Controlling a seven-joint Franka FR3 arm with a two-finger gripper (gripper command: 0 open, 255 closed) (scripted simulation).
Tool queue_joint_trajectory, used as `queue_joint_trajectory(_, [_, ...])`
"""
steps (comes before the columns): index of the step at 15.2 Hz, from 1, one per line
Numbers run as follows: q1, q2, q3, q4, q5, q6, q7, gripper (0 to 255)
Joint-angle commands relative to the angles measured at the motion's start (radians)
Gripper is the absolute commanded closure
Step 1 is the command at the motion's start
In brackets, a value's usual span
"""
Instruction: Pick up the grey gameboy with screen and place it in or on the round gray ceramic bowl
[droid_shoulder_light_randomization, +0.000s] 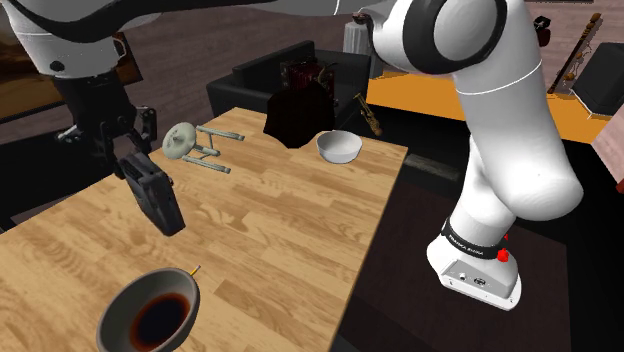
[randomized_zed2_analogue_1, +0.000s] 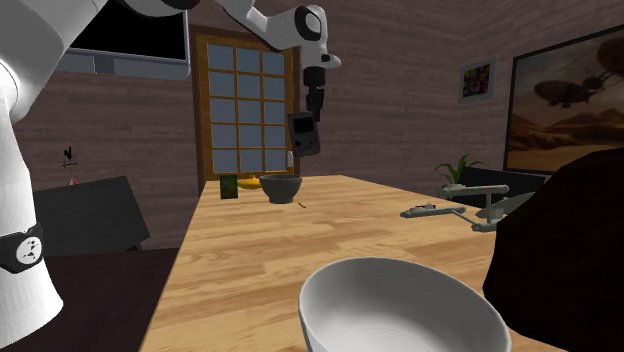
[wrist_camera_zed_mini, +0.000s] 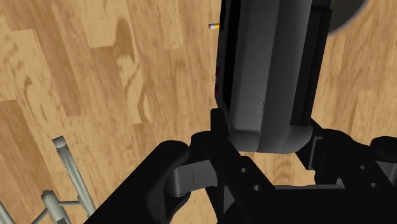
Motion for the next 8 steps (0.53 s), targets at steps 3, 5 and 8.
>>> queue_joint_trajectory(3, [0.082, 0.045, 0.010, 0.091, -0.020, -0.046, 0.077, 255])
queue_joint_trajectory(5, [0.129, 0.084, 0.013, 0.169, -0.033, -0.085, 0.112, 255])
queue_joint_trajectory(8, [0.239, 0.210, 0.007, 0.415, -0.064, -0.201, 0.163, 255])
